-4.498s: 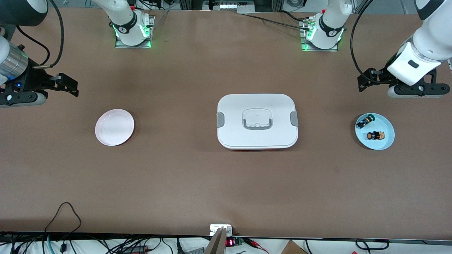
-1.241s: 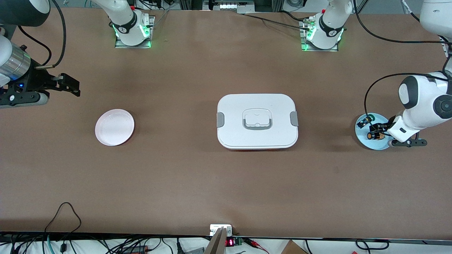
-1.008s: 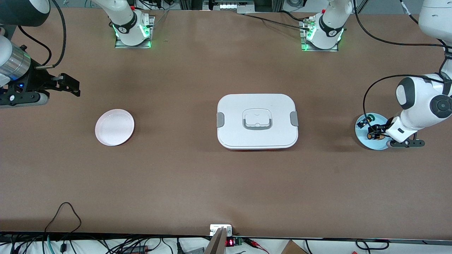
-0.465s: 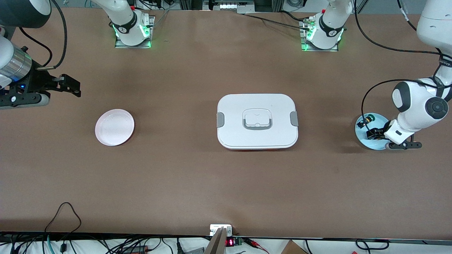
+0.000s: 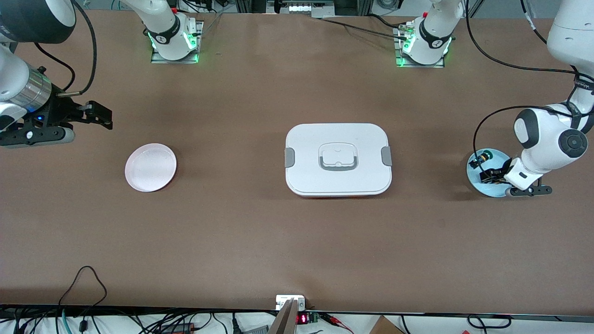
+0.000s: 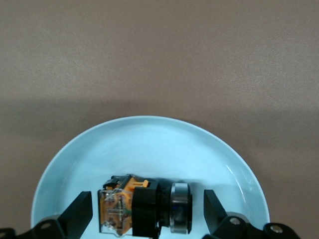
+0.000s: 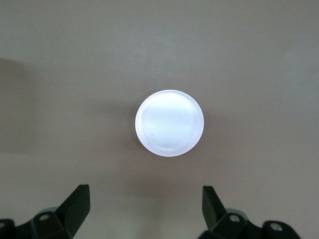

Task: Transfer orange switch to right arm and place
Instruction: 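Close the left gripper on the switch while the right gripper advances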

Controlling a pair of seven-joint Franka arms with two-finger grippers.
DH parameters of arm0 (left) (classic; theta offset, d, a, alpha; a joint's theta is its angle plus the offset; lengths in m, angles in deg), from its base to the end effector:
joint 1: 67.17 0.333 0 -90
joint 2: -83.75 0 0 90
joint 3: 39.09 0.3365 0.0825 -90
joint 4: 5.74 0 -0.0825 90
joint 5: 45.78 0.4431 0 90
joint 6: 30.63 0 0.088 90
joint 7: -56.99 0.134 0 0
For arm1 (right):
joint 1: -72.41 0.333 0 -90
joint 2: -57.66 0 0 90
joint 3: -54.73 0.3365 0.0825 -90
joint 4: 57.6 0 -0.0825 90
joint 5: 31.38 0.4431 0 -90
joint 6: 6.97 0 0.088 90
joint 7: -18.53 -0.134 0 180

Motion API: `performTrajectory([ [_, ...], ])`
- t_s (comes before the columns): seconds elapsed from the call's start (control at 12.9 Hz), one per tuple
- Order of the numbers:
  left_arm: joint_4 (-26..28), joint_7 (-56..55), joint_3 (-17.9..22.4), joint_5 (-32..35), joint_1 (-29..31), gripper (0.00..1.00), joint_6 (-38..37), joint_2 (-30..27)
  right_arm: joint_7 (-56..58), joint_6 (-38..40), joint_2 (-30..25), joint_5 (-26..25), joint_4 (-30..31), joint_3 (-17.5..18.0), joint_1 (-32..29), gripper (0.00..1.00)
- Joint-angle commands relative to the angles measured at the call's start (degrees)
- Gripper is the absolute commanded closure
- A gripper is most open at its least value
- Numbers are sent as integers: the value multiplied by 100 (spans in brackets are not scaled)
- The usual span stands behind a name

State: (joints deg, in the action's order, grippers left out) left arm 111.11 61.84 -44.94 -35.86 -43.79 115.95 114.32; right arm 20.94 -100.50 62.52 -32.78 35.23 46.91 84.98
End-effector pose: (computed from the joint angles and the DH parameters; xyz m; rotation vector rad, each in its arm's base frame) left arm 0.6080 0.1898 0.1183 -3.0983 -0.1396 0.0263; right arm 0.6366 0.0525 0.5443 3.0960 0.1975 -0.1103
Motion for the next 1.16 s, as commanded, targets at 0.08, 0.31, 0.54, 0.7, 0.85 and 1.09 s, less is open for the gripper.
performTrajectory([
  [0.08, -83, 59, -74, -122, 62, 39, 64, 55, 66, 63, 76, 61, -55, 0, 35, 0],
  [0.31, -136, 543, -74, -122, 132, 62, 2, -67, 49, 72, 137, 69, -55, 8, 131, 0],
  [0.54, -267, 552, -223, -113, 114, 73, -558, -471, 84, 63, 164, 61, -64, 8, 176, 0],
  [0.7, -670, 552, -407, -122, 123, 76, -1548, -587, 101, 81, 164, 34, -55, 0, 263, 0],
  [0.85, -1389, 570, -670, -131, 123, 78, -2987, -604, 66, 81, 208, 61, -55, 0, 378, 0],
  [1.09, -2147, 736, -1232, -139, 115, 79, -4459, -596, 48, 11, 296, 87, -55, 8, 466, 0],
])
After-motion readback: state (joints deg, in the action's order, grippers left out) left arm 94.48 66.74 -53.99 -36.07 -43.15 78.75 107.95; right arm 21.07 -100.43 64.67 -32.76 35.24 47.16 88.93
